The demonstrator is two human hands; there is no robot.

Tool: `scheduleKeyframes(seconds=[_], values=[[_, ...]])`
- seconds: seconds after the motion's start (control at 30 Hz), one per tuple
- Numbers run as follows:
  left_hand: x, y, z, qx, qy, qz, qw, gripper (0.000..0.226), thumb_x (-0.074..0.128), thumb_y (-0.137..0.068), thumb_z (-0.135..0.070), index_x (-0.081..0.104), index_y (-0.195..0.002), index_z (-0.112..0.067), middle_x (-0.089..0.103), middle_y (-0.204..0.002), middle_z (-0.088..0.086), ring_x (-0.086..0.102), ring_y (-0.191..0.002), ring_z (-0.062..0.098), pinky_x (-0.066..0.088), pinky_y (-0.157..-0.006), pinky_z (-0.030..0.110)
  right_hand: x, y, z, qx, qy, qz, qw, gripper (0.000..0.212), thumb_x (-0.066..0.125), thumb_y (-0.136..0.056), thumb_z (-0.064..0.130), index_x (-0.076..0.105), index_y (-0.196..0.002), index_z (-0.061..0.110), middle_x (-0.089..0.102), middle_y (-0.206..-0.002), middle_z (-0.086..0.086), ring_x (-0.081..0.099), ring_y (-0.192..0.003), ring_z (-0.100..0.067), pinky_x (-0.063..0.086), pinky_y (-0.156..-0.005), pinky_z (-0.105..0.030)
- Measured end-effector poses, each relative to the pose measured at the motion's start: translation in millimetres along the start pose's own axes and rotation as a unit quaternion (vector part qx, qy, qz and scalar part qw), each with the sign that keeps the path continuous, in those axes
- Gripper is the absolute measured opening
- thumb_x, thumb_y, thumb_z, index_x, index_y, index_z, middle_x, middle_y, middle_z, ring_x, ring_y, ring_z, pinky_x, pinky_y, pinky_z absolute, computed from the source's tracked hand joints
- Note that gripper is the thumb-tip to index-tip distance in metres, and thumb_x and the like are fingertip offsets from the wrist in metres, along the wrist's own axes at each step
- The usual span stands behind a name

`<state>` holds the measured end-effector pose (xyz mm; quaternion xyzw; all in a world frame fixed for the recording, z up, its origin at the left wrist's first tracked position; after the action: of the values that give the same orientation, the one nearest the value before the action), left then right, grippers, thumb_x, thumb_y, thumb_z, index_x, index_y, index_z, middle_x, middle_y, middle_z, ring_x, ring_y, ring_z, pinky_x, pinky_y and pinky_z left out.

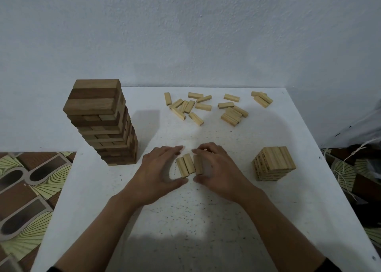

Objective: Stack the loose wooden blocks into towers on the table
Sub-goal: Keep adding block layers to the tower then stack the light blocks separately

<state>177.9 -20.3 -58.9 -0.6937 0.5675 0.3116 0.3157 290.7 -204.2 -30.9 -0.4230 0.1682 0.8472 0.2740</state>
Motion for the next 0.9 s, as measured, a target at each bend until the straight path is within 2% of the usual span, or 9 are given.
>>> scheduleKeyframes(seconds=[0.1, 0.2, 0.33, 0.47, 0.57, 0.67, 0.8, 0.9], values=[[5.9, -4.3, -6.8, -0.004, 0.006, -0.019, 1.000, 0.085, 0.082, -0.074, -0.056, 0.044, -0.146, -0.032, 0.057, -0.128, -0.017, 0.048, -0.113, -0.001, 0.042, -0.103, 0.036, -2.8, -9.3, -0.9, -0.010, -0.010, 0.035, 0.999, 0.071, 0.080, -0.083, 0.030, 0.050, -0.146, 0.019, 0.044, -0.137, 0.007, 0.043, -0.122, -0.010, 0.036, -0.096, -0.019], [7.8, -8.3, -9.9, 0.005, 0.026, -0.028, 0.999, 0.078, 0.087, -0.073, -0.047, 0.052, -0.140, -0.029, 0.062, -0.124, -0.015, 0.052, -0.107, -0.001, 0.048, -0.098, 0.034, -8.4, -16.1, 0.2, -0.028, -0.021, 0.044, 0.998, 0.064, 0.083, -0.079, 0.027, 0.059, -0.137, 0.018, 0.051, -0.123, 0.007, 0.047, -0.096, -0.001, 0.035, -0.077, -0.010], [-0.5, -16.1, -11.5, 0.030, 0.042, 0.018, 0.999, 0.063, 0.087, -0.076, -0.037, 0.056, -0.130, -0.028, 0.062, -0.121, -0.015, 0.055, -0.107, 0.002, 0.049, -0.093, 0.030, -11.5, -18.7, -0.3, -0.041, -0.018, 0.051, 0.998, 0.062, 0.087, -0.073, 0.032, 0.064, -0.129, 0.019, 0.052, -0.111, 0.008, 0.046, -0.084, 0.003, 0.036, -0.067, -0.011], [-3.1, -19.5, -13.3, 0.032, 0.057, 0.045, 0.997, 0.076, 0.088, -0.075, -0.032, 0.048, -0.140, -0.032, 0.058, -0.123, -0.014, 0.054, -0.111, 0.002, 0.047, -0.093, 0.021, -9.6, -15.4, -3.6, -0.035, -0.014, 0.033, 0.999, 0.063, 0.089, -0.069, 0.040, 0.068, -0.124, 0.017, 0.054, -0.109, 0.006, 0.049, -0.086, -0.004, 0.040, -0.070, -0.014], [-4.3, -16.4, -13.1, 0.020, 0.068, 0.015, 0.997, 0.080, 0.090, -0.072, -0.026, 0.050, -0.140, -0.032, 0.055, -0.123, -0.012, 0.053, -0.112, 0.001, 0.047, -0.092, 0.018, -6.8, -11.9, -4.1, -0.027, -0.026, 0.019, 0.999, 0.071, 0.089, -0.066, 0.045, 0.066, -0.128, 0.017, 0.054, -0.109, 0.007, 0.051, -0.088, -0.004, 0.042, -0.070, -0.013], [-5.3, -5.5, -12.9, -0.002, 0.068, -0.014, 0.998, 0.077, 0.090, -0.072, -0.029, 0.051, -0.139, -0.034, 0.052, -0.126, -0.015, 0.052, -0.115, 0.000, 0.046, -0.091, 0.016, -2.0, -6.5, -3.4, -0.006, -0.056, 0.000, 0.998, 0.076, 0.088, -0.070, 0.044, 0.061, -0.135, 0.017, 0.053, -0.111, 0.010, 0.053, -0.089, -0.001, 0.045, -0.072, -0.012], [3.8, 14.1, -20.6, -0.053, 0.075, -0.078, 0.993, 0.069, 0.084, -0.078, -0.040, 0.051, -0.138, -0.030, 0.055, -0.123, -0.015, 0.050, -0.113, -0.003, 0.042, -0.091, 0.010, -1.2, -0.8, -4.0, 0.029, -0.105, -0.039, 0.993, 0.044, 0.066, -0.095, 0.030, 0.061, -0.136, 0.013, 0.058, -0.111, 0.007, 0.058, -0.096, -0.005, 0.051, -0.087, -0.018], [17.1, 17.1, -34.6, -0.086, 0.022, -0.101, 0.991, 0.081, 0.076, -0.075, -0.063, 0.040, -0.142, -0.034, 0.050, -0.124, -0.016, 0.046, -0.112, 0.002, 0.041, -0.093, 0.026, 1.1, 2.1, -3.2, 0.052, -0.127, -0.059, 0.989, 0.035, 0.054, -0.103, 0.024, 0.062, -0.134, 0.010, 0.061, -0.118, 0.004, 0.057, -0.100, -0.001, 0.043, -0.085, -0.004]])
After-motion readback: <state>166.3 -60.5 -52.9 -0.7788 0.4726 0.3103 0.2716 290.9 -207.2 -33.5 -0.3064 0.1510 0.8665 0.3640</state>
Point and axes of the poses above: each hand's wrist, its own y-axis away from the middle knuckle, its own x-axis out of the palm, z = x × y, the point moved 1 cm from there along -y, towards the middle knuckle
